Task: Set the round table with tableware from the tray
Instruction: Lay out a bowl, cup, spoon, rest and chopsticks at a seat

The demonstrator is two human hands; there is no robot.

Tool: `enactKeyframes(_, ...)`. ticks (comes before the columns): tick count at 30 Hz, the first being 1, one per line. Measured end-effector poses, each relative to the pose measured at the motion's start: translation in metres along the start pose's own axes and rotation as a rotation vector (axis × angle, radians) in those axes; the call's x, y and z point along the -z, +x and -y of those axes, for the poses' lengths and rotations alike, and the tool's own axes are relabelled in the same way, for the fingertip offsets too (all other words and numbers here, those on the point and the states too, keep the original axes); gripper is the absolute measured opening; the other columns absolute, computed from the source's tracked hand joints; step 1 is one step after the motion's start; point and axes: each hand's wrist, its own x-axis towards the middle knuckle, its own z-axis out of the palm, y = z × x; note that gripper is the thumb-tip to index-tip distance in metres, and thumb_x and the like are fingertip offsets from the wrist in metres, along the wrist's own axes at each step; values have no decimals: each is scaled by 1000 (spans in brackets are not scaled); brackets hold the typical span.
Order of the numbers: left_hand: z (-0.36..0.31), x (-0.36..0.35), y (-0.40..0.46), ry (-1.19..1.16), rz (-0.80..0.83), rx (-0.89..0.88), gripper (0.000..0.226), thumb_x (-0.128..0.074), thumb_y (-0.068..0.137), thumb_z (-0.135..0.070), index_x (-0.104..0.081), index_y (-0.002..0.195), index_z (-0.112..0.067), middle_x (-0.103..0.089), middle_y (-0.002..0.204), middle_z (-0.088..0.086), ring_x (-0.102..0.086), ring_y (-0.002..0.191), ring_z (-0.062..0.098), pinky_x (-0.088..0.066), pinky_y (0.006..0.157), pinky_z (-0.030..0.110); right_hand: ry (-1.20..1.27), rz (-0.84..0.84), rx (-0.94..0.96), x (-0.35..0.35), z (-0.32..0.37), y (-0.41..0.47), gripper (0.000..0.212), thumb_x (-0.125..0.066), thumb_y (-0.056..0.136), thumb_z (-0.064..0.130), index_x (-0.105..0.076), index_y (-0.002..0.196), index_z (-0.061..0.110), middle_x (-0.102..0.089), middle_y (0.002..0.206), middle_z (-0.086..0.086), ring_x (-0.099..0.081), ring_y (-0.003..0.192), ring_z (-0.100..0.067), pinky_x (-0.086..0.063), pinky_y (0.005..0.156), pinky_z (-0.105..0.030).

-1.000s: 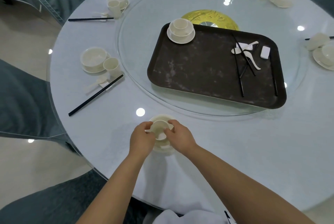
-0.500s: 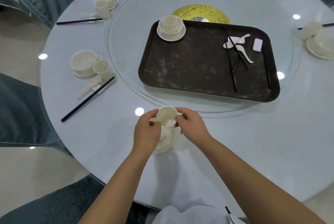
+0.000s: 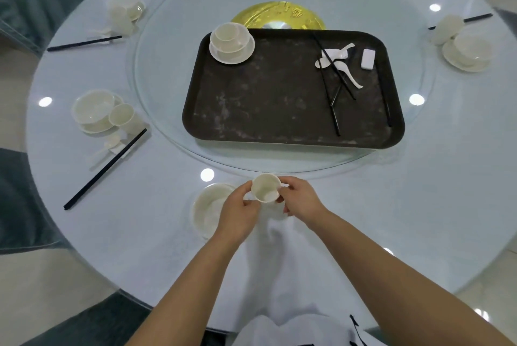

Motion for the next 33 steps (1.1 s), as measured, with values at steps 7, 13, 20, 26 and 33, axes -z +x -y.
enactKeyframes(7,5,2,6,1,-75,-6,35,-56,91,-14,-58,121,-33,-61,115,-15,-59,94,2,-41,72,14,97,-15,-85,0,-4,5,23,-39,99,24,-55,113,15,-67,88,-9,-53,56,-18,-46,52,-26)
enactKeyframes(13,27,32,2,22,-433,-5,37,-51,88,-2,-61,118,-21,-59,116,-6,-55,107,15,-46,92,29,92,65,-245,-10,-38,-7,21,-41,93,13,-60,99,6,-69,79,-11,-57,56,-23,-49,53,-32)
enactKeyframes(20,62,58,-5,-62,-543,214,54,-55,90,-8,-43,141,-18,-45,143,6,-46,127,27,-43,104,45,155,239,-255,-54,-36,-17,22,-51,89,9,-55,109,18,-69,85,-8,-61,60,-18,-50,54,-26)
enactKeyframes(26,78,67,-13,-220,-384,327,72,-53,92,-12,-17,153,-20,-37,151,6,-42,133,25,-37,96,32,106,273,-206,-74,-27,-20,25,-53,91,13,-51,116,17,-67,87,-9,-62,62,-17,-51,60,-29)
enactKeyframes(33,86,75,-11,-246,-339,348,74,-54,92,-15,-14,154,-19,-40,149,4,-42,132,22,-34,91,30,80,262,-197,-81,-22,-21,30,-50,90,10,-51,119,20,-67,97,-13,-64,66,-18,-52,62,-29)
